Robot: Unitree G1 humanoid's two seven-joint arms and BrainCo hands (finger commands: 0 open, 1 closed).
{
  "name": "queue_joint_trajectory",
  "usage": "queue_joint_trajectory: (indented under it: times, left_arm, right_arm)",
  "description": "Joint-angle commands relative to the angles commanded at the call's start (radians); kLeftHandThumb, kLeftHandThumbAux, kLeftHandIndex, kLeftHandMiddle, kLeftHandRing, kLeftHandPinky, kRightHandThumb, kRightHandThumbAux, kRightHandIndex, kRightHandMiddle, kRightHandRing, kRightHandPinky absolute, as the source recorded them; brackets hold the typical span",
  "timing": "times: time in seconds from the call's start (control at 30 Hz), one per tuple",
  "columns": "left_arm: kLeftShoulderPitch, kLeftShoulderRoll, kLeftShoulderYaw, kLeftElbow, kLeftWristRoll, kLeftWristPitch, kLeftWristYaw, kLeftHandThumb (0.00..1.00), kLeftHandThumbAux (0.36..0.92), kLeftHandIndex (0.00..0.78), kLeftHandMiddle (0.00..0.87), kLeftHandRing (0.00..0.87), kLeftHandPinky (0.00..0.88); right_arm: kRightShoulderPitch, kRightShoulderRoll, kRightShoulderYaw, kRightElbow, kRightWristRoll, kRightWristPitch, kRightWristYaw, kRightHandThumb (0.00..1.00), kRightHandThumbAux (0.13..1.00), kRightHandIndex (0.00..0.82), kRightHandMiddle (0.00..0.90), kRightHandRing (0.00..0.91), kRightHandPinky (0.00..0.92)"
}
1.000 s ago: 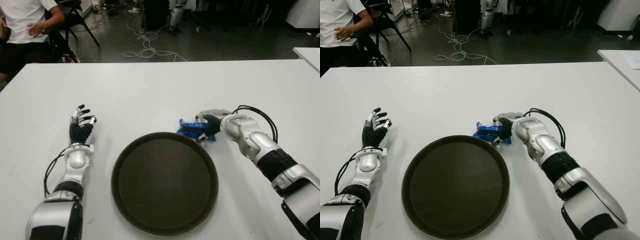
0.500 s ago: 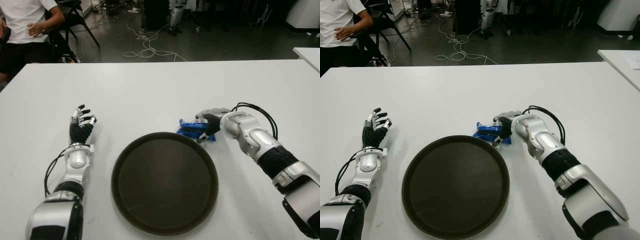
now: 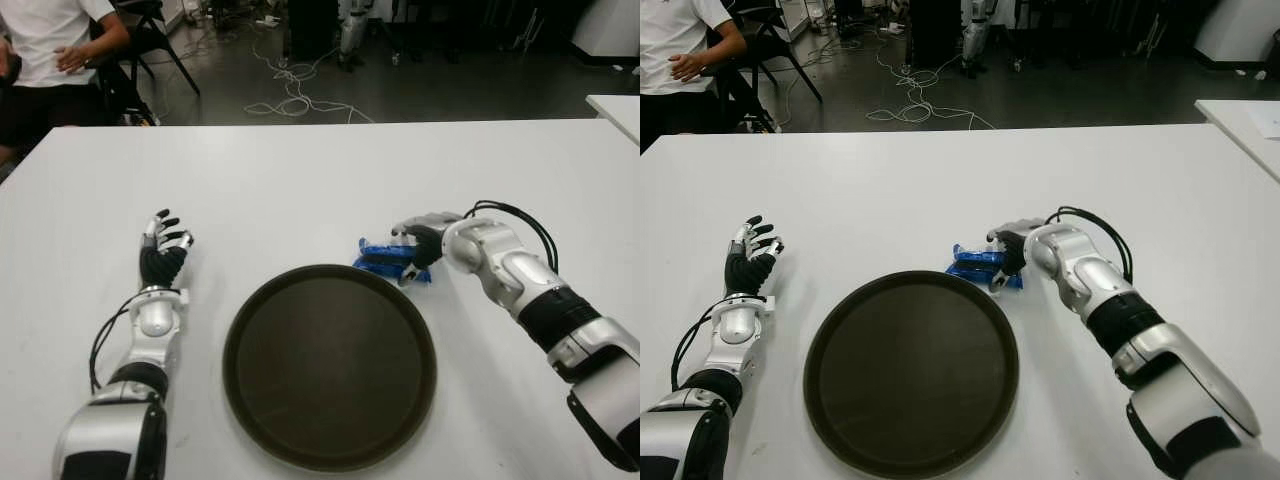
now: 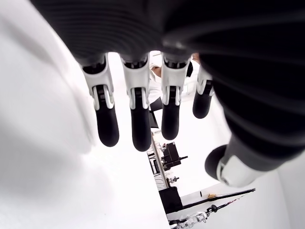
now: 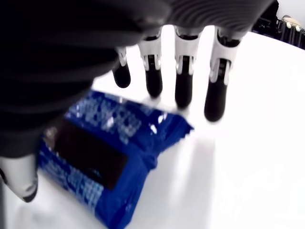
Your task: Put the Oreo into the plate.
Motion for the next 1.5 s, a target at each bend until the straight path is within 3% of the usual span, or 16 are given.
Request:
queue_joint_trajectory:
  times: [0.07,0.23,0.33,0.53,0.77,0.97,1.37,1.5]
  left_arm:
    - [0.0,0.0,0.0,0.0,0.001,0.0,0.001,0.285,0.645,0.15,0.223,0.252,0.287]
    - [0.001,0.001,-0.002,0.0,0.004,-0.005,0.002,0.29,0.64,0.151,0.234,0.264,0.298]
    - [0.001,0.001,-0.003,-0.001,0.004,-0.011,0.0,0.3,0.64,0.152,0.233,0.265,0.297]
    - [0.002,-0.001,-0.003,-0.005,0.002,-0.02,-0.006,0.307,0.645,0.153,0.238,0.268,0.3]
    - [0.002,-0.002,-0.005,-0.007,0.005,-0.025,-0.002,0.313,0.649,0.161,0.247,0.277,0.311]
    - [0.003,-0.004,-0.008,-0.01,0.007,-0.029,0.005,0.321,0.653,0.17,0.255,0.285,0.32]
    - [0.004,-0.004,-0.009,-0.012,0.007,-0.028,0.014,0.3,0.644,0.163,0.244,0.277,0.306]
    - [0.004,-0.006,-0.009,-0.013,0.005,-0.025,0.015,0.292,0.65,0.164,0.241,0.274,0.299]
  right_arm:
    - [-0.001,0.001,0.0,0.003,0.001,-0.002,-0.001,0.0,0.598,0.001,0.335,0.55,0.537]
    - [0.001,0.011,-0.003,0.02,0.006,-0.013,-0.017,0.0,0.622,0.0,0.492,0.698,0.666]
    - [0.002,0.016,-0.006,0.027,0.008,-0.018,-0.024,0.0,0.62,0.0,0.533,0.735,0.703]
    - [0.003,0.029,-0.007,0.042,0.007,-0.016,-0.037,0.0,0.596,0.0,0.593,0.767,0.751]
    - [0.009,0.037,-0.011,0.051,0.011,-0.022,-0.068,0.0,0.601,0.0,0.605,0.779,0.781]
    - [0.008,0.045,-0.009,0.056,0.008,-0.011,-0.074,0.0,0.604,0.0,0.463,0.752,0.733]
    - [0.015,0.052,-0.008,0.054,0.008,-0.009,-0.098,0.0,0.614,0.0,0.549,0.775,0.762]
    - [0.014,0.055,-0.008,0.054,0.009,-0.005,-0.099,0.0,0.598,0.0,0.353,0.672,0.649]
